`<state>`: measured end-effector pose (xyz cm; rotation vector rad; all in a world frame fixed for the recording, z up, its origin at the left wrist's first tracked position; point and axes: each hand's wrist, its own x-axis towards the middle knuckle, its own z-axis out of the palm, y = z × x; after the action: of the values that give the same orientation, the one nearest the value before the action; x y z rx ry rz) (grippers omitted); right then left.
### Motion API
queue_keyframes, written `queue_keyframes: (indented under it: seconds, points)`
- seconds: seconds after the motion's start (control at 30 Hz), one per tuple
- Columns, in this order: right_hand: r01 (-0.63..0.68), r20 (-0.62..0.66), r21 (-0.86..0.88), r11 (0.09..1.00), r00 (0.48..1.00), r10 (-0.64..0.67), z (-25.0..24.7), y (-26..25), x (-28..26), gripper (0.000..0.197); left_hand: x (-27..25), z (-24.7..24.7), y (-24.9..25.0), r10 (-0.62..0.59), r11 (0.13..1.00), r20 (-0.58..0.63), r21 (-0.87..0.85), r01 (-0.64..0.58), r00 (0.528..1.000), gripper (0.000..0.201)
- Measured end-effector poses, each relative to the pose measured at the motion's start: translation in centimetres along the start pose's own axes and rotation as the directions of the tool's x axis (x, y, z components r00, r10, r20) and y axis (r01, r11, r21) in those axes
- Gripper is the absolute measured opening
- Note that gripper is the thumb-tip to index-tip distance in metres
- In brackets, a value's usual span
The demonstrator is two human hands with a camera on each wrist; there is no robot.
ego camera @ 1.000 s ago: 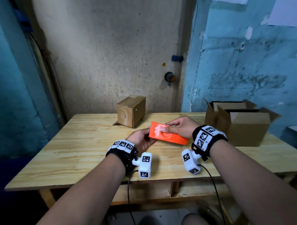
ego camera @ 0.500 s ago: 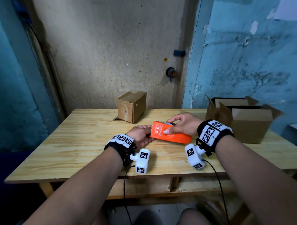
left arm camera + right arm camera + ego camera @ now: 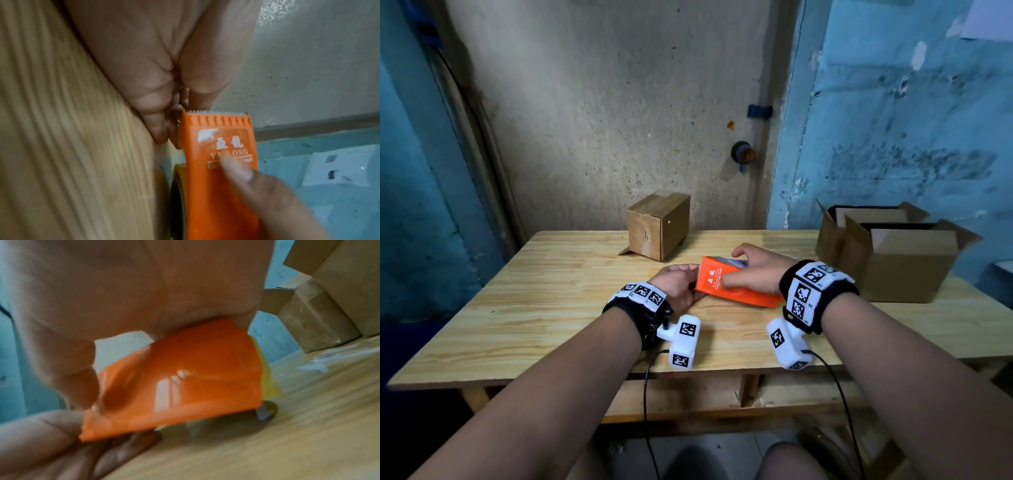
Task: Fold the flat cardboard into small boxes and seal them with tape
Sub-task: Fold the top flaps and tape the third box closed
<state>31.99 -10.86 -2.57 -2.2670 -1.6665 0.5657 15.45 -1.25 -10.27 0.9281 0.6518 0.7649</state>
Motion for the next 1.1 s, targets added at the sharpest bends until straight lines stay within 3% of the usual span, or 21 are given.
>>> queue_keyframes:
  seconds: [0.07, 0.2, 0.33, 0.5, 0.53, 0.6, 0.63, 0.67, 0.73, 0.83, 0.87, 0.97, 1.1]
  points:
    - [0.039, -0.015, -0.082, 0.996, 0.999, -0.041, 0.5, 0.0, -0.3, 0.123, -0.1, 0.0, -0.1, 0.003, 1.000, -0.010, 0.025, -0.003, 1.000, 0.014]
    - [0.055, -0.043, -0.302, 0.952, 0.997, -0.071, 1.3, -0.6, -0.4, 0.100, -0.2, 0.0, -0.3, 0.026, 1.000, -0.015, 0.009, -0.026, 1.000, 0.016]
    - [0.048, -0.056, -0.315, 0.948, 0.996, -0.068, 1.6, -0.8, -0.2, 0.097, -0.1, 0.0, -0.2, 0.022, 1.000, -0.036, -0.008, -0.022, 0.999, 0.028]
    - [0.051, -0.060, -0.295, 0.954, 0.996, -0.071, 1.4, -0.7, -0.3, 0.096, 0.4, 0.0, 0.4, -0.006, 0.999, -0.126, 0.053, 0.013, 0.992, 0.016]
    - [0.048, -0.063, -0.272, 0.961, 0.996, -0.067, 1.2, -0.7, -0.3, 0.096, 0.4, 0.2, 0.9, -0.009, 0.994, -0.169, 0.103, 0.026, 0.986, 0.013]
    - [0.037, -0.071, -0.229, 0.973, 0.996, -0.055, 1.0, -0.6, -0.1, 0.095, 0.2, 0.6, 1.9, -0.004, 0.992, -0.212, 0.122, 0.030, 0.977, 0.033]
    - [0.032, -0.075, -0.217, 0.976, 0.996, -0.049, 0.9, -0.6, 0.0, 0.095, 0.0, 0.8, 2.1, 0.026, 0.965, -0.236, 0.261, 0.038, 0.971, 0.042]
    - [0.025, -0.078, -0.211, 0.977, 0.996, -0.042, 0.8, -0.6, 0.1, 0.096, -0.2, 0.7, 2.1, 0.095, 0.897, -0.181, 0.443, -0.005, 0.979, 0.046]
    - [0.011, -0.081, -0.212, 0.977, 0.996, -0.029, 0.7, -0.7, 0.3, 0.096, 0.5, 0.7, 2.7, -0.005, 0.980, -0.214, 0.193, 0.047, 0.977, 0.040]
    - [-0.002, -0.079, -0.225, 0.974, 0.997, -0.016, 0.8, -0.9, 0.8, 0.093, 1.6, -0.1, 2.2, 0.033, 0.964, -0.227, 0.265, 0.029, 0.973, 0.014]
    - [-0.003, -0.077, -0.232, 0.973, 0.997, -0.015, 0.8, -0.9, 1.1, 0.093, 1.8, -0.5, 1.9, 0.020, 0.967, -0.212, 0.253, 0.035, 0.977, 0.016]
    - [-0.002, -0.066, -0.245, 0.969, 0.998, -0.014, 1.2, -0.9, 1.4, 0.093, 1.1, -0.5, 1.3, 0.033, 0.996, -0.159, 0.089, -0.019, 0.987, 0.007]
    - [0.015, -0.056, -0.233, 0.972, 0.998, -0.029, 1.3, -0.7, 1.5, 0.095, 0.3, -0.8, 1.0, 0.052, 0.995, -0.081, -0.077, -0.059, 0.995, 0.031]
